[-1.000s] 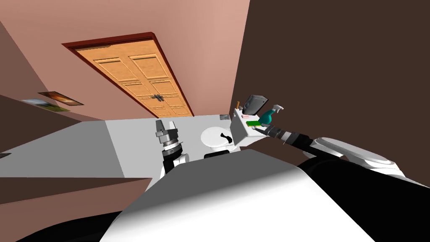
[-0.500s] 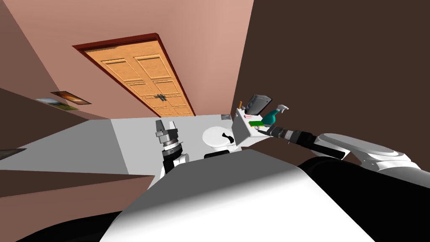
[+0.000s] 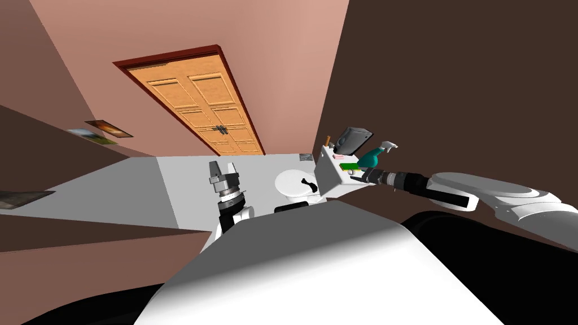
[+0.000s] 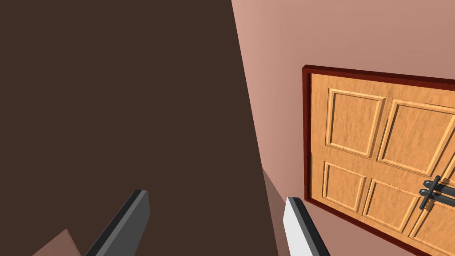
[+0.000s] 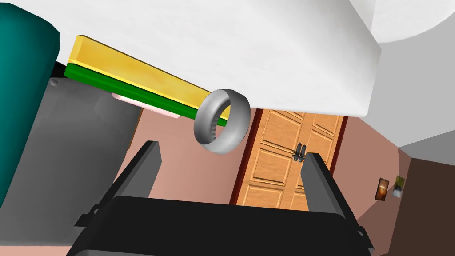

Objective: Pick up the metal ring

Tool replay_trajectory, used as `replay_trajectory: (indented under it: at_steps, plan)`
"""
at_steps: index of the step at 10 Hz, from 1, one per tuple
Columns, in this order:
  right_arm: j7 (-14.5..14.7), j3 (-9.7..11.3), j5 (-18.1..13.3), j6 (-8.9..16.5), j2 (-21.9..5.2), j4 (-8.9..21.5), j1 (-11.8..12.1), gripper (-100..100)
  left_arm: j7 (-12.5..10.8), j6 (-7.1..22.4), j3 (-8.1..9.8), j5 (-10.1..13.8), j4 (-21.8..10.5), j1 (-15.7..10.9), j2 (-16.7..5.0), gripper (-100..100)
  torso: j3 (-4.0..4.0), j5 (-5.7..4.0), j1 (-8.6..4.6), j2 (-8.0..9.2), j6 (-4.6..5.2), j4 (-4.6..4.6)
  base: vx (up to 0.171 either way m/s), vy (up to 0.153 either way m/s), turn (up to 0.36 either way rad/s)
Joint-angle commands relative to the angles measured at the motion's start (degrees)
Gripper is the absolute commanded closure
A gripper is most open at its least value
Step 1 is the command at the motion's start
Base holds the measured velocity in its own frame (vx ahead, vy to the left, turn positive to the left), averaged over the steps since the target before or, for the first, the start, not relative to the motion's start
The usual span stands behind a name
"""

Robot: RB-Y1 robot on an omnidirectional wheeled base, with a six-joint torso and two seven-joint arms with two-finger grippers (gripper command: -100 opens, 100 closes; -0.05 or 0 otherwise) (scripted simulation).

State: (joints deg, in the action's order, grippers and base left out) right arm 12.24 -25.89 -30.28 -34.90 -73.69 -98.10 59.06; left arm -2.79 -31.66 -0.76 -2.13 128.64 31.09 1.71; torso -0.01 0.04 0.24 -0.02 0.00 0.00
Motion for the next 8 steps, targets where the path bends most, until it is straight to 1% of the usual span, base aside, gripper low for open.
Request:
replay_trajectory:
  at_steps: [1,2,4,5,8]
  plan:
    - [0.7,0.1,-1.1,0.4,-2.9,1.7,0.5,-100,0.0,0.0,0.0,0.0,0.0,0.0,0.0,0,0.0,0.0,0.0,0.0,0.0,0.0,0.002,0.047,0.034]
    - [0.7,0.1,-1.1,0.4,-3.4,1.7,0.5,-100,0.0,0.0,0.0,0.0,0.0,0.0,0.0,0,0.0,0.0,-0.02,0.0,0.0,0.0,0.002,0.045,0.028]
    - [1.9,0.0,-3.0,0.9,-7.2,4.5,1.6,-100,0.0,0.0,0.0,0.0,0.0,0.0,0.0,0,0.02,-0.01,-0.04,0.03,0.0,0.0,-0.018,0.05,0.038]
    - [1.9,0.0,-3.0,0.9,-7.9,4.5,1.6,-100,0.0,0.0,0.0,0.0,0.0,0.0,0.0,0,0.04,0.0,-0.01,0.07,0.0,0.01,-0.019,0.042,0.012]
    - [3.3,-0.2,-5.2,1.4,-13.5,7.8,2.9,-100,0.0,0.0,0.0,0.0,0.0,0.0,0.0,0,0.04,-0.01,-0.03,0.08,0.01,0.02,-0.017,0.047,0.035]
